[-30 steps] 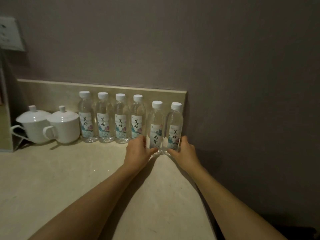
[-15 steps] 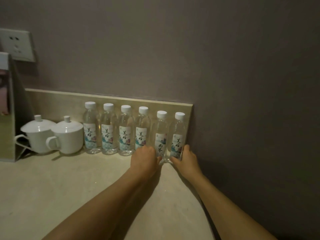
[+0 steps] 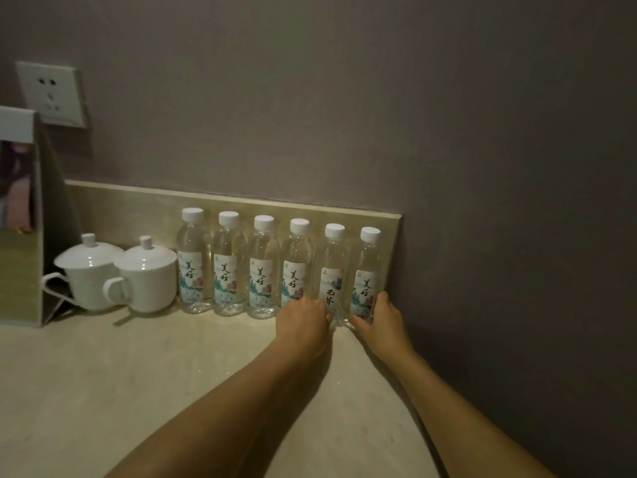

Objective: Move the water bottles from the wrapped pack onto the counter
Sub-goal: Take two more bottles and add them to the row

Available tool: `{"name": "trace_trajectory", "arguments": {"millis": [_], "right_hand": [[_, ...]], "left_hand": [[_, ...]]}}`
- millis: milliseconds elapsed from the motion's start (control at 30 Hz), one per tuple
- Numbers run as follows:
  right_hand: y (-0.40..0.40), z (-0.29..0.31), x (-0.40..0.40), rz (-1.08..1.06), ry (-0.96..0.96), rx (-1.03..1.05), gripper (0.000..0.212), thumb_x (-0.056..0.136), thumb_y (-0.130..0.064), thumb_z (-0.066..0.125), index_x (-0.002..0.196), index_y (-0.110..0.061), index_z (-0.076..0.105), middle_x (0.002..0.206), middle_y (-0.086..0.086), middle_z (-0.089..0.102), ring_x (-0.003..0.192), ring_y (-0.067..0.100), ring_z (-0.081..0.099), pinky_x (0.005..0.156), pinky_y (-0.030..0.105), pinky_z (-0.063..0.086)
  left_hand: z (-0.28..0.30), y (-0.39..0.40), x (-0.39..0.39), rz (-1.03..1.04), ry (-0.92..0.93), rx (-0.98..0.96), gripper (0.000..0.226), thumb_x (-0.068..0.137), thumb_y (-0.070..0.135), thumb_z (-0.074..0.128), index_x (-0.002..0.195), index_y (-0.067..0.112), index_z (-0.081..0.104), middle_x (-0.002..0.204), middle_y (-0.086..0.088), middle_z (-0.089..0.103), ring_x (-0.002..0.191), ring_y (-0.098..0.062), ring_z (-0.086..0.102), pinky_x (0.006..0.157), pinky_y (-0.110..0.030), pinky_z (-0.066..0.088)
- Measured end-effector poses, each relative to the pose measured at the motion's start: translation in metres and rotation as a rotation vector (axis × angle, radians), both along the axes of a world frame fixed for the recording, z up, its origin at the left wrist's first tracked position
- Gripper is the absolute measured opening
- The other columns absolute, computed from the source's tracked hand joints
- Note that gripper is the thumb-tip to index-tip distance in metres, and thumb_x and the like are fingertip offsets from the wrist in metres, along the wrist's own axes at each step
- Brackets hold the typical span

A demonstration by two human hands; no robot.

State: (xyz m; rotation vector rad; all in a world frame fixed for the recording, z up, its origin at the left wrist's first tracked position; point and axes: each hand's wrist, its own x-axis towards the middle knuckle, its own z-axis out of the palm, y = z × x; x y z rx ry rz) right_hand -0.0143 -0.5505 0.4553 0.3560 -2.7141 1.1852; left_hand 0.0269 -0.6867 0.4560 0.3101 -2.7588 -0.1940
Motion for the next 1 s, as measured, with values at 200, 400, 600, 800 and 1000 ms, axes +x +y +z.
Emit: {"name": "trace_trajectory", "arguments": {"millis": [200,400,600,800,1000], "right_hand": [[-0.003,0.000,-0.001,-0.015,-0.011,-0.007,0.051,0.084,-0.026,0.072,0.122,-0.006,0.044,0.132,0.017,0.055,0.118,0.032,0.057,0.094,0.046,0.052],[-0.005,0.000,-0.003,-0.029,0.005,0.029,0.048,0.085,-0.028,0.070,0.118,-0.006,0.044,0.131,0.017,0.055,0.118,0.035,0.056,0.094,0.049,0.051],[-0.005,0.001,-0.003,-0.038,0.019,0.069,0.047,0.085,-0.029,0.069,0.117,-0.006,0.044,0.129,0.017,0.056,0.116,0.035,0.057,0.093,0.048,0.051],[-0.007,0.000,-0.002,-0.055,0.022,0.093,0.045,0.086,-0.030,0.068,0.116,-0.006,0.044,0.129,0.017,0.056,0.117,0.037,0.056,0.094,0.049,0.049],[-0.010,-0.001,0.000,-0.090,0.028,0.097,0.046,0.086,-0.032,0.068,0.115,-0.006,0.043,0.128,0.018,0.056,0.115,0.038,0.057,0.092,0.049,0.051]], "left_hand": [[0.000,-0.001,-0.005,0.014,0.017,-0.029,0.033,0.096,0.040,0.051,0.100,0.013,0.069,0.096,-0.009,0.071,0.089,-0.027,0.069,0.077,-0.036,0.058],[-0.001,0.001,-0.009,0.055,-0.028,-0.107,0.027,0.096,0.036,0.053,0.099,0.016,0.070,0.091,-0.004,0.070,0.083,-0.021,0.067,0.071,-0.032,0.055],[-0.001,0.003,-0.011,0.070,-0.078,-0.165,0.024,0.095,0.036,0.056,0.100,0.018,0.071,0.084,-0.001,0.066,0.079,-0.019,0.065,0.063,-0.030,0.047],[-0.003,0.002,-0.011,0.040,-0.040,-0.127,0.021,0.094,0.032,0.056,0.104,0.019,0.070,0.095,-0.003,0.070,0.090,-0.023,0.069,0.073,-0.032,0.053],[-0.006,-0.002,-0.014,0.020,-0.030,-0.097,0.020,0.094,0.029,0.057,0.107,0.020,0.069,0.098,-0.004,0.070,0.093,-0.024,0.068,0.076,-0.034,0.056]]}}
